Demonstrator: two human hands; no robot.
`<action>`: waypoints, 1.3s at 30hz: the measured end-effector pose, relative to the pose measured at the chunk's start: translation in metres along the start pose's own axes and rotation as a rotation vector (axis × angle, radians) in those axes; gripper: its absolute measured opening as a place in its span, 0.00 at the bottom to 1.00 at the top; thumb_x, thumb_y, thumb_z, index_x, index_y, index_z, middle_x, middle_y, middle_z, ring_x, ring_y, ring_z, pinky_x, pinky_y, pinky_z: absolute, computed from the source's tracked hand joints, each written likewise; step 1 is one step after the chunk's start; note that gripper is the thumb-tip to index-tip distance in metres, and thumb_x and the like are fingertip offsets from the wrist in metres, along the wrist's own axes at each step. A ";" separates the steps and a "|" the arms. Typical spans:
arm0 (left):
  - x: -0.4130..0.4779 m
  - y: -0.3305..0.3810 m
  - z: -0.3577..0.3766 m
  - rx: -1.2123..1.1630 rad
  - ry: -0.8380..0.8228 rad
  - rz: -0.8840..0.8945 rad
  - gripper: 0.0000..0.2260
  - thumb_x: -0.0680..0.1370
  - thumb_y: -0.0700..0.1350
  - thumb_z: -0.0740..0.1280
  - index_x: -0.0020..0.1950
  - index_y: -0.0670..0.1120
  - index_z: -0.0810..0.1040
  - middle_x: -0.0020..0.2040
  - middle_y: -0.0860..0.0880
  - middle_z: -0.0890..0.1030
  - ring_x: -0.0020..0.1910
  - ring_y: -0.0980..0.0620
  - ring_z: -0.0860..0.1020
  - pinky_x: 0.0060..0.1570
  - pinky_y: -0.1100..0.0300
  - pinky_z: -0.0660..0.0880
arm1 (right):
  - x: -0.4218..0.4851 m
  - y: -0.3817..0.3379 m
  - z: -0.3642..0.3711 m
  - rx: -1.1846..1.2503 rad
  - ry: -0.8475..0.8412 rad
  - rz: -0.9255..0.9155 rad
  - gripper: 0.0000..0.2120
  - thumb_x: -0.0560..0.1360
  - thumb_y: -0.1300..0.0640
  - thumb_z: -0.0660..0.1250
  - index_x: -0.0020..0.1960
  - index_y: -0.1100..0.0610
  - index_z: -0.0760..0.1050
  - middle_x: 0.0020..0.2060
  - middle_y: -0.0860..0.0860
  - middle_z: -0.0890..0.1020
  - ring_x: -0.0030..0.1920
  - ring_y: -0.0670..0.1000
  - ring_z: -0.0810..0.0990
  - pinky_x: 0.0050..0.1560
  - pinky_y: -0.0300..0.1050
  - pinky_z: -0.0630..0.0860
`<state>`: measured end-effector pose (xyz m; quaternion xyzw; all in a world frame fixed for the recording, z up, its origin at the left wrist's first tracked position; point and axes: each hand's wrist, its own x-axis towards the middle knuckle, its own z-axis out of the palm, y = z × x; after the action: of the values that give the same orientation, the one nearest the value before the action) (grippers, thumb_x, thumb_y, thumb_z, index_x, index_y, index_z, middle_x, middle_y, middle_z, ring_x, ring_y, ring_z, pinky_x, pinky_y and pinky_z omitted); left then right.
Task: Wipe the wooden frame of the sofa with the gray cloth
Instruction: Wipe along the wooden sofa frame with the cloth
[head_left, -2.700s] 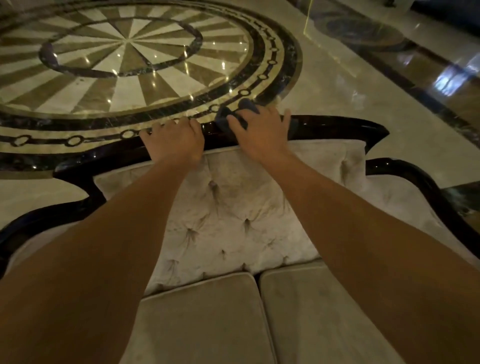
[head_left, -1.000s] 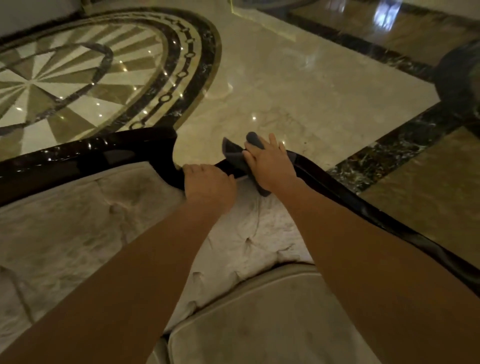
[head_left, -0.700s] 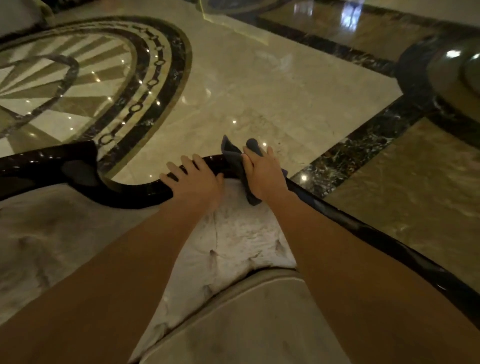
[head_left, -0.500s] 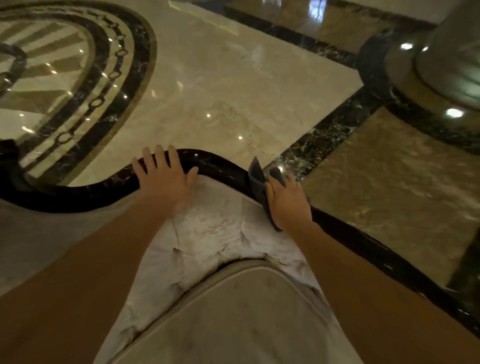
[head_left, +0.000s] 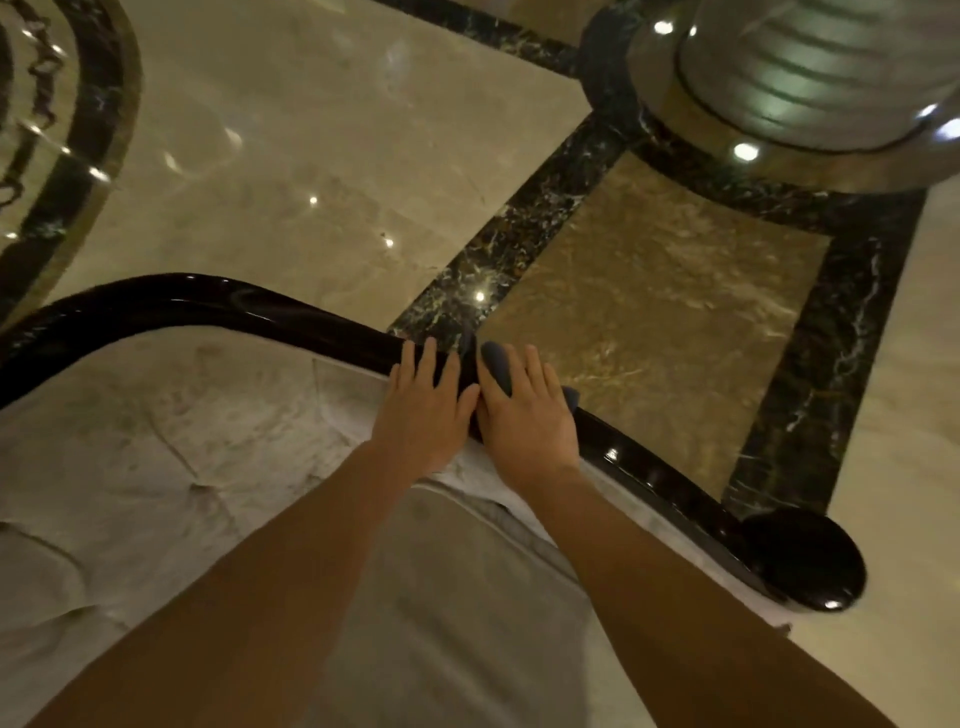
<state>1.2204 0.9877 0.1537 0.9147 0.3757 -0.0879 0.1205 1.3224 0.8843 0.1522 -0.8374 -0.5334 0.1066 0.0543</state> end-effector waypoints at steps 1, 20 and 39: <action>-0.002 0.006 0.004 -0.051 0.016 -0.005 0.31 0.82 0.59 0.41 0.80 0.42 0.56 0.81 0.37 0.54 0.80 0.36 0.47 0.78 0.40 0.47 | -0.008 0.008 -0.001 0.011 0.011 0.014 0.25 0.84 0.48 0.48 0.80 0.51 0.55 0.80 0.58 0.55 0.80 0.61 0.48 0.79 0.58 0.50; -0.051 0.223 0.049 0.048 0.091 0.003 0.39 0.79 0.68 0.40 0.81 0.42 0.49 0.81 0.35 0.47 0.77 0.28 0.39 0.76 0.36 0.40 | -0.189 0.210 0.019 0.146 0.135 0.641 0.25 0.84 0.47 0.46 0.79 0.50 0.57 0.80 0.54 0.55 0.80 0.61 0.44 0.79 0.59 0.43; -0.051 0.232 0.068 0.140 0.208 0.056 0.30 0.81 0.61 0.50 0.67 0.38 0.73 0.72 0.29 0.67 0.74 0.21 0.52 0.73 0.29 0.49 | -0.211 0.248 0.013 0.131 0.079 0.328 0.24 0.84 0.46 0.44 0.78 0.50 0.60 0.79 0.55 0.59 0.80 0.62 0.51 0.79 0.60 0.51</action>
<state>1.3442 0.7743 0.1370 0.9352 0.3533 -0.0154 0.0191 1.4516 0.5875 0.1139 -0.9115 -0.3788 0.1154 0.1114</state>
